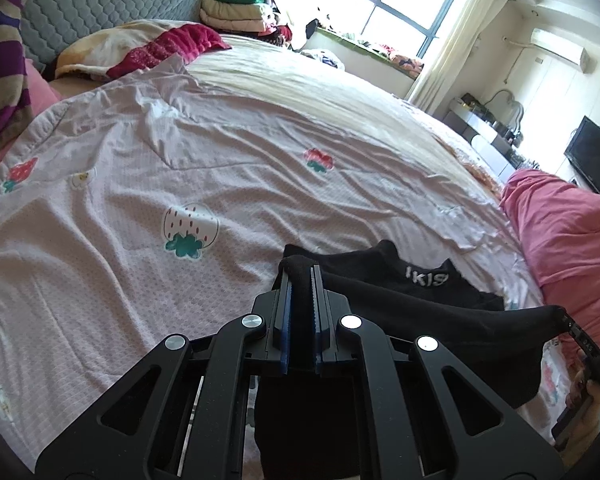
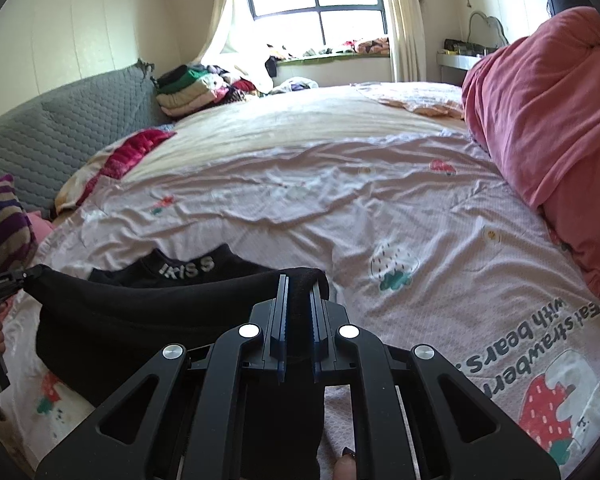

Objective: Fold small clothes
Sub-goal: 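Lay the hem down near the collar and open both grippers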

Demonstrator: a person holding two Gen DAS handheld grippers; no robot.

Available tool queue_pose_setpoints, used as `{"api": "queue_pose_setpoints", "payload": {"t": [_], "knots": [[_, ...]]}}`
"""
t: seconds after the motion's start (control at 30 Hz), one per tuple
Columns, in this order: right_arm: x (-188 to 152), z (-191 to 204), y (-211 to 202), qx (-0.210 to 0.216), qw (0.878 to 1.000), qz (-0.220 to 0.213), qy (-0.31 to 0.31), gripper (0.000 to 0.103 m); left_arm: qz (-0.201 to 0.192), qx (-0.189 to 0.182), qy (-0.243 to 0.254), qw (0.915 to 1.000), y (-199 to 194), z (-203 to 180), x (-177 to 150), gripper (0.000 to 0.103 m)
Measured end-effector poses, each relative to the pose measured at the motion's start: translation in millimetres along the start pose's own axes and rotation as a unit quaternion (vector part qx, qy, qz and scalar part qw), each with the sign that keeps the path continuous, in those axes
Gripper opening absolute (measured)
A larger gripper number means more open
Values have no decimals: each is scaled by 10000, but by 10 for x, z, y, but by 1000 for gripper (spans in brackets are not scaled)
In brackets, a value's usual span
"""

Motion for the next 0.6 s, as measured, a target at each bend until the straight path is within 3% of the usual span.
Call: {"api": "queue_pose_setpoints", "payload": {"t": [0.47, 0.53, 0.6], "knots": [[-7, -21, 307, -7, 9998, 181, 32, 8, 72, 195, 33, 9998, 246, 64, -10, 4], [-12, -4, 325, -46, 9998, 174, -13, 11, 9, 278, 39, 9996, 231, 62, -15, 8], [-20, 8, 334, -95, 9998, 189, -59, 20, -72, 414, 53, 9991, 191, 67, -11, 8]]}}
Point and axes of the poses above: each gripper's, at about its wrist camera, not at the fingertips, and y roughly the way its jaws point, z to its left, x to its top, the point moved 3 cm from there along y, roughly the way its jaws point, and after that the axes turned 13 degrees about z, right-handed, at the moved point
